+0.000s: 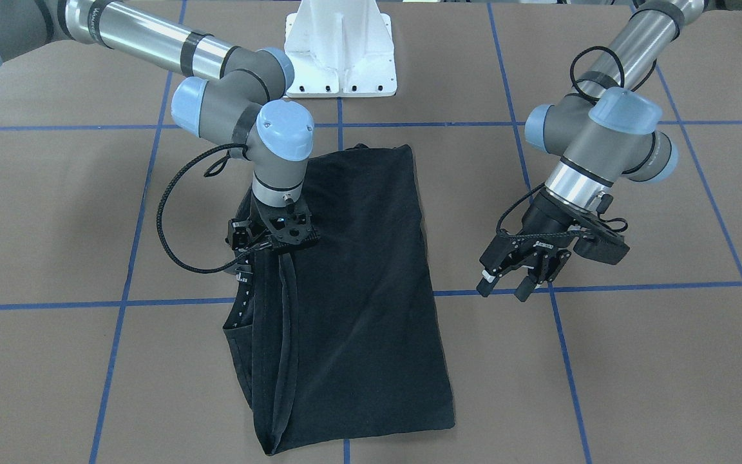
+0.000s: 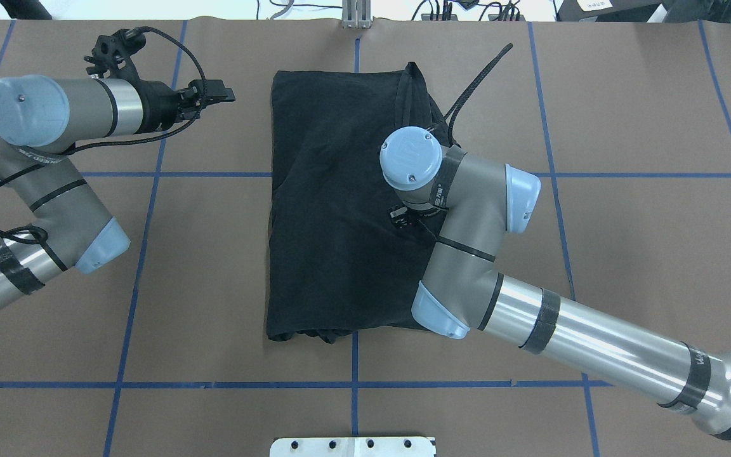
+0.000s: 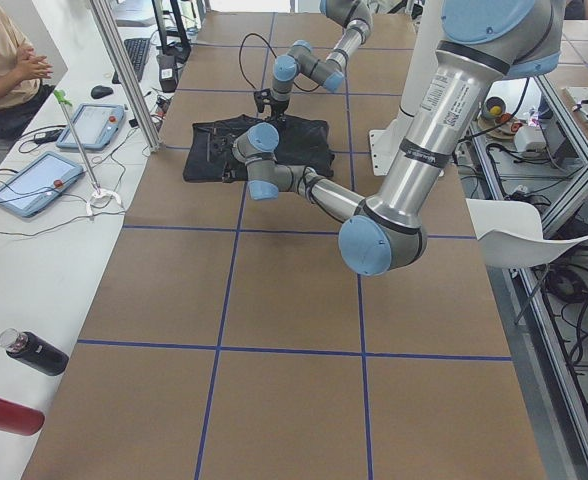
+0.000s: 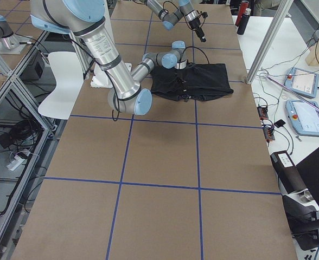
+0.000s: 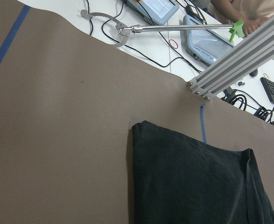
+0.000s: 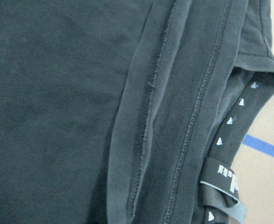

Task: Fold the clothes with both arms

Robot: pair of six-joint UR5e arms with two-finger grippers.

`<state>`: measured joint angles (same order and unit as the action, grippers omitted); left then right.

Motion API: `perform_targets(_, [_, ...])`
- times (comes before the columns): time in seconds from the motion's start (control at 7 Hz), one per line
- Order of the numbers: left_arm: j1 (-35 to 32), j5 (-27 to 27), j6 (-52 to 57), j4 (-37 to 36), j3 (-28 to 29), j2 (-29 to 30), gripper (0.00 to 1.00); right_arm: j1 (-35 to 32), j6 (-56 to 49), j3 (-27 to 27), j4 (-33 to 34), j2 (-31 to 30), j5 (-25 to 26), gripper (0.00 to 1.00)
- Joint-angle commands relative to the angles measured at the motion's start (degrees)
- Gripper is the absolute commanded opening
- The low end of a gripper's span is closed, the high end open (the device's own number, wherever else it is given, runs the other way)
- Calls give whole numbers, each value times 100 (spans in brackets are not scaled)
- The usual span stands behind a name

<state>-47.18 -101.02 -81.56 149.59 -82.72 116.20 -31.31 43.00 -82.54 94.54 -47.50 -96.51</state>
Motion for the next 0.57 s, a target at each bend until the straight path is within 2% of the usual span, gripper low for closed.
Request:
perform_targets(0.0, [-2,12,0,0,-25,-1,92,-216,-369,-43,-14,-268,-17,85])
perform_targets(0.14, [-2,3,0,0,-25,-19,92,-505,-824,-269,-40,-556,-87,85])
perform_targets(0.43, [-2,12,0,0,-34,-28,92,-779,-1004,-482,-6,-595,-446,85])
